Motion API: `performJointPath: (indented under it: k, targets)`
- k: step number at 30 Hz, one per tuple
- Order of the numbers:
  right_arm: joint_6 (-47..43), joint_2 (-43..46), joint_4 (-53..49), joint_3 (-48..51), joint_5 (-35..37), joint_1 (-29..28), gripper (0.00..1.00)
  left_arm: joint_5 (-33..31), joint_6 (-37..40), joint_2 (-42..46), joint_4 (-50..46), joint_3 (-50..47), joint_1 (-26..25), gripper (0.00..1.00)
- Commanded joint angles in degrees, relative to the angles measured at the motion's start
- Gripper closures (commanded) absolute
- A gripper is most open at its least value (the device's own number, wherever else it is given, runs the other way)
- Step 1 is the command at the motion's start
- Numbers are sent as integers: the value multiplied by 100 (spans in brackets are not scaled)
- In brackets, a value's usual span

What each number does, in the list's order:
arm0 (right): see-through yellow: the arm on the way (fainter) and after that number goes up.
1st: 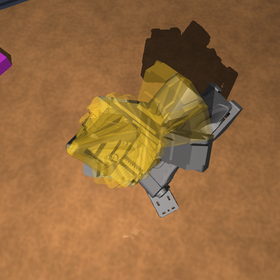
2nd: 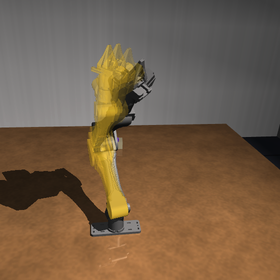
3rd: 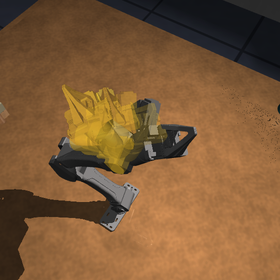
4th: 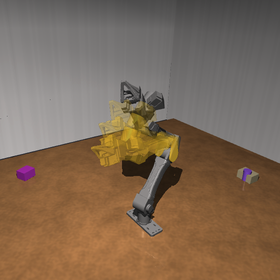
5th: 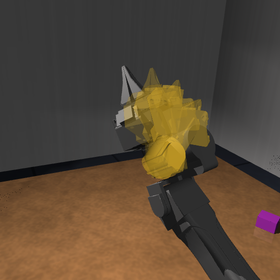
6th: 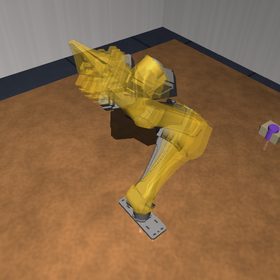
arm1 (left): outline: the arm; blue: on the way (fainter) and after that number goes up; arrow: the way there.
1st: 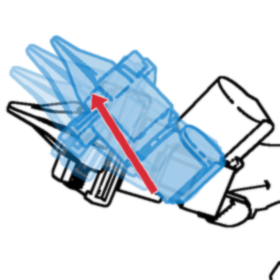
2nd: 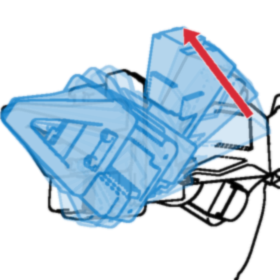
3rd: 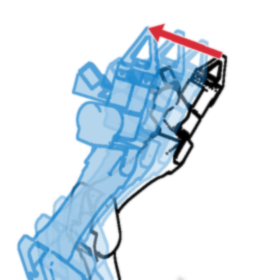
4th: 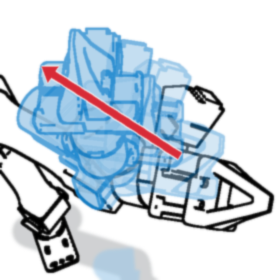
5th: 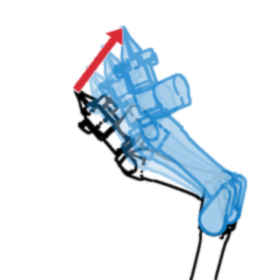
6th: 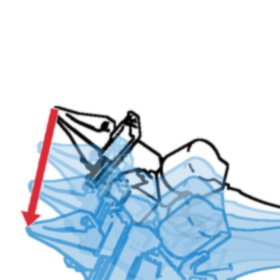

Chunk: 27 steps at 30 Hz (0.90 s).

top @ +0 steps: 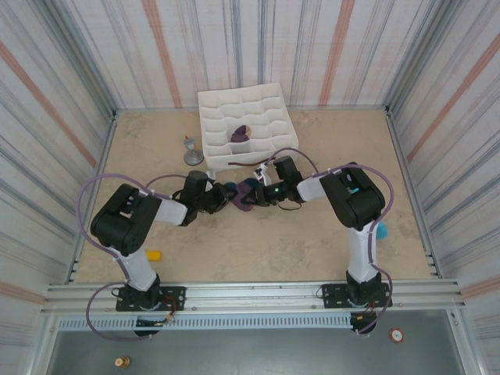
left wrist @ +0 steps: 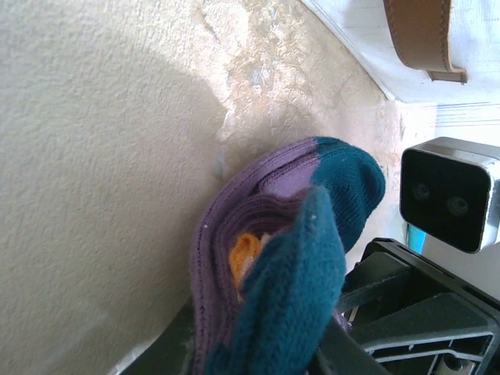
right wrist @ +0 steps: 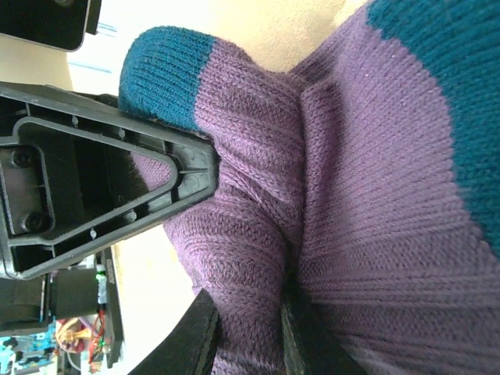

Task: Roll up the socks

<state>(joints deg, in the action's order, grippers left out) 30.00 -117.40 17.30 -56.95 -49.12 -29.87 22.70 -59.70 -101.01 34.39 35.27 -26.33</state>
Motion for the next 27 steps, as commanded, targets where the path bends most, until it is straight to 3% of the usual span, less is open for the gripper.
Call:
performJointPath:
  k: [1, 4, 8, 16, 22, 27]
  targets:
    - [-112, -107, -1385, 426, 1183, 43, 87, 22, 82, 8, -1161, 73, -22, 81]
    - [-363, 354, -1511, 518, 1457, -41, 70, 43, 312, 135, -2004, 273, -22, 88]
    - [-832, 1079, -1824, 597, 2188, -346, 57, 0, 546, 324, -2732, 378, -13, 93]
    - [-1968, 2045, -2623, 356, 4669, -1755, 39, 366, 832, 464, -3441, 446, 57, 94]
    - [-2870, 2063, -2499, 254, 6391, -2940, 29, 611, 964, 472, -3639, 369, 75, 94]
    - [-3538, 1943, -2114, 323, 7424, -3594, 24, 661, 1174, 584, -3990, 371, 118, 94]
